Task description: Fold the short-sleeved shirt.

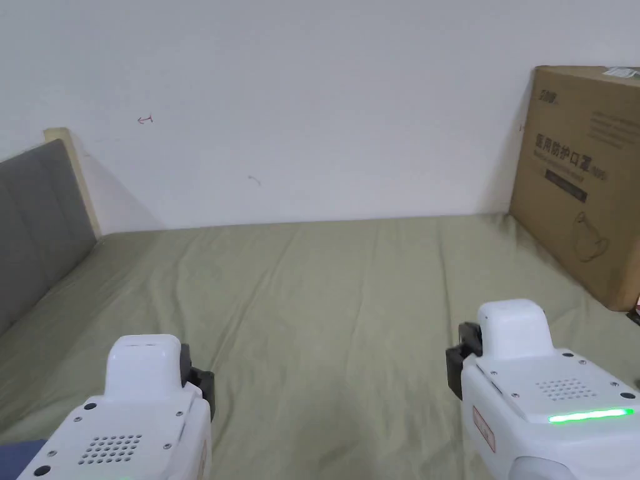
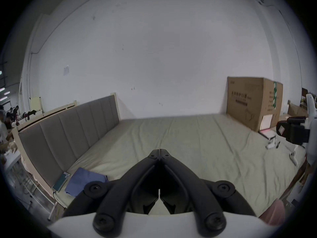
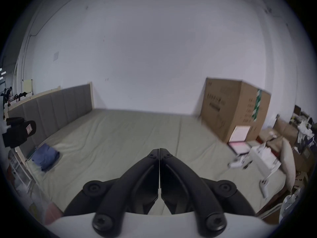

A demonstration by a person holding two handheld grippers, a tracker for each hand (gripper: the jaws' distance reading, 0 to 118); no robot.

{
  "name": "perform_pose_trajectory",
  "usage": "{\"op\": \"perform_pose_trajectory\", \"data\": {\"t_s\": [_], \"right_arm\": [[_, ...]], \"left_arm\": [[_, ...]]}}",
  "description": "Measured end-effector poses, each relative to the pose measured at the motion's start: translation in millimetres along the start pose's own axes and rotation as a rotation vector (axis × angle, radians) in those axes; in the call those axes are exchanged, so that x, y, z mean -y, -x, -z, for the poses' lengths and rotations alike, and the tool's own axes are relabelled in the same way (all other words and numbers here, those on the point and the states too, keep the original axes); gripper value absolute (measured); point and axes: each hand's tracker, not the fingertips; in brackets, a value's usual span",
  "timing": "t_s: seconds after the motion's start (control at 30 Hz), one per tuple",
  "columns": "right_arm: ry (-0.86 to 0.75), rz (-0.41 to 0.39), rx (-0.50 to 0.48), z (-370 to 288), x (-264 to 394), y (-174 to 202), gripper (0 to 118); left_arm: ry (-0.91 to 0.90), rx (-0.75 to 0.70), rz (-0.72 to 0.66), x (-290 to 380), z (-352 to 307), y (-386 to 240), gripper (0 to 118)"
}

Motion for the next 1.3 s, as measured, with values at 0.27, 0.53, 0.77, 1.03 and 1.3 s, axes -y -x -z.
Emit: {"op": "perform_pose_trajectory", "data": {"t_s": [0.27,0.53,0.77,1.03,1.3], "right_arm": [[-0.114,0.018,0.044,-28,-12,-3,1],[-0.095,0.019,0.05,-25,-8,-4,6],[-0.088,0.063,0.031,-22,-3,-9,111],[-0.083,0.058,0.016,-19,-2,-9,116],[-0.065,0.063,0.022,-16,0,-11,116]], "left_arm": [[-0.088,-0.035,0.029,-20,-14,-15,0],[-0.08,-0.044,0.061,-15,-17,-24,6],[-0.063,-0.019,0.018,-14,-15,-19,105],[0.031,0.134,-0.103,-18,-7,-9,107],[0.056,0.069,-0.055,-19,-8,-14,106]]}}
